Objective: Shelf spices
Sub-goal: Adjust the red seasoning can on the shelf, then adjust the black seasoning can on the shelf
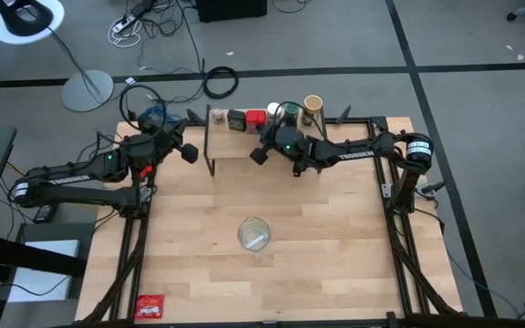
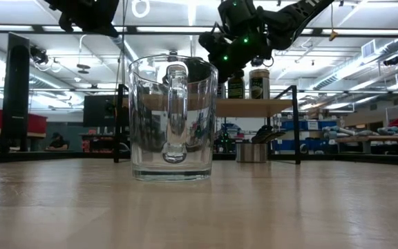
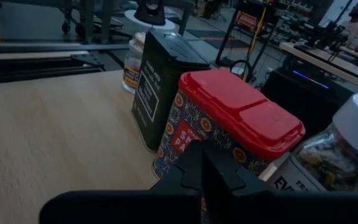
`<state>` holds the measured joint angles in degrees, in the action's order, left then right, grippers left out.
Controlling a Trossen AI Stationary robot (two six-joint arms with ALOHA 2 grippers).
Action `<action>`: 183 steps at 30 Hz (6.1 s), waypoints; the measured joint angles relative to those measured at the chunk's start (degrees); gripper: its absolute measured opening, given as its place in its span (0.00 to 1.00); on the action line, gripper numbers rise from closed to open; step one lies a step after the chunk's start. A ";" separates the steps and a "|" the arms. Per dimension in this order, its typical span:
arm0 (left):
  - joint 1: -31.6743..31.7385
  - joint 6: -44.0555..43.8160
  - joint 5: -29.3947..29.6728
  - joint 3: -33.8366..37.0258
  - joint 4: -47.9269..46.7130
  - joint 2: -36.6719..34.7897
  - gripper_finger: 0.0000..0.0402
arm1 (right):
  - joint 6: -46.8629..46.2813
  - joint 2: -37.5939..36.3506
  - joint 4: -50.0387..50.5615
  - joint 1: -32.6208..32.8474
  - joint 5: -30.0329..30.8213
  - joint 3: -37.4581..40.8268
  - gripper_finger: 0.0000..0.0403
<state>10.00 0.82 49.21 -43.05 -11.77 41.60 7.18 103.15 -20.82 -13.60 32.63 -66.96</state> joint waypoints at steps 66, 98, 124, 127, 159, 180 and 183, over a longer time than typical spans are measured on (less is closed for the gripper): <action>0.02 -0.98 -3.02 0.22 -1.48 0.02 0.00 | -1.42 8.28 5.52 -1.44 -15.44 -14.64 0.00; 0.02 1.82 -12.78 0.22 -0.34 1.82 0.00 | 3.94 8.11 -0.74 3.77 -12.57 -14.59 0.00; 4.76 11.01 -23.20 0.24 23.54 30.55 0.00 | 41.12 -16.35 -1.57 20.31 23.85 -14.58 0.00; 5.43 11.22 -23.37 0.22 25.96 32.05 0.00 | 41.13 -16.61 -1.04 20.74 24.02 -14.58 0.00; 7.65 17.03 -16.71 -6.80 22.71 38.70 0.00 | 40.44 -16.57 0.37 20.75 23.34 -14.58 0.00; 10.75 16.70 -20.65 -6.93 23.07 40.79 0.00 | 40.33 -16.57 0.41 20.75 23.19 -14.58 0.00; 10.79 16.57 -20.65 -6.93 23.32 42.27 0.00 | 40.33 -16.57 0.41 20.75 23.19 -14.58 0.00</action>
<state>20.79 17.39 28.56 -49.98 11.55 83.88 47.51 86.59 -20.41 7.16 55.81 -81.54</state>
